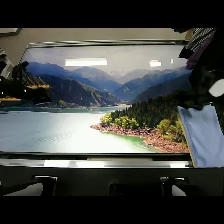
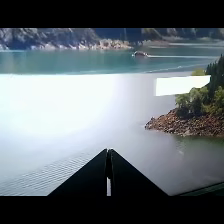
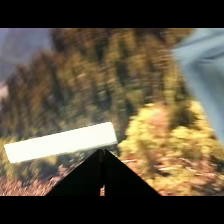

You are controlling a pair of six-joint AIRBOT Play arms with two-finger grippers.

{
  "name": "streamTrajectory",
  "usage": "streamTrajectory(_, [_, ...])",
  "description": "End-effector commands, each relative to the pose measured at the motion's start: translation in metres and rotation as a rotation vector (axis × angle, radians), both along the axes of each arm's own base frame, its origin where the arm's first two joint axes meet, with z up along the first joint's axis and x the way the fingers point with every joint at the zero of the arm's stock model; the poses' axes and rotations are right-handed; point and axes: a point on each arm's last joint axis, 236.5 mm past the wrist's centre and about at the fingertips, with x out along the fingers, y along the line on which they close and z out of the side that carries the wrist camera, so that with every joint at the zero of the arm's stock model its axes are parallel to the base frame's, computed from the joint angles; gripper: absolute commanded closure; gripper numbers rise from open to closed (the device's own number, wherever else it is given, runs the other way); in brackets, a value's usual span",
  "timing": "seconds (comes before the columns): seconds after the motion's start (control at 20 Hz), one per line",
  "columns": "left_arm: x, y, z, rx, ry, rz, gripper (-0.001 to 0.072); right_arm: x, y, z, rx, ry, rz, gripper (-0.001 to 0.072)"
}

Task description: Fold the clothes and pants, and hang the long-sleeved shirts on hangers.

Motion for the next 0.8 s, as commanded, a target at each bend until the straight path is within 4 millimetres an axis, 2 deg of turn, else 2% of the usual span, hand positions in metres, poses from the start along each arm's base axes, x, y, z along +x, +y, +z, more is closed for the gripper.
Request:
streamTrajectory(0.0, [-0.011,-0.001,-0.014,0.047,-0.039,-0.019,0.0687,-0.009,0.068,-0.002,-0.081,0.002,0.251,0.0675])
streamTrajectory(0.15, [-0.018,-0.001,-0.014,0.049,-0.040,-0.017,0.0685,-0.011,0.080,-0.001,-0.103,-0.005,0.295,0.0674])
streamTrajectory(0.25, [-0.023,-0.001,-0.017,0.052,-0.018,-0.024,0.0685,-0.011,0.078,-0.002,-0.108,-0.004,0.293,0.0674])
streamTrajectory(0.75, [-0.023,0.000,-0.017,0.054,-0.018,-0.024,0.0684,-0.014,0.077,-0.003,-0.112,0.010,0.294,0.0674])
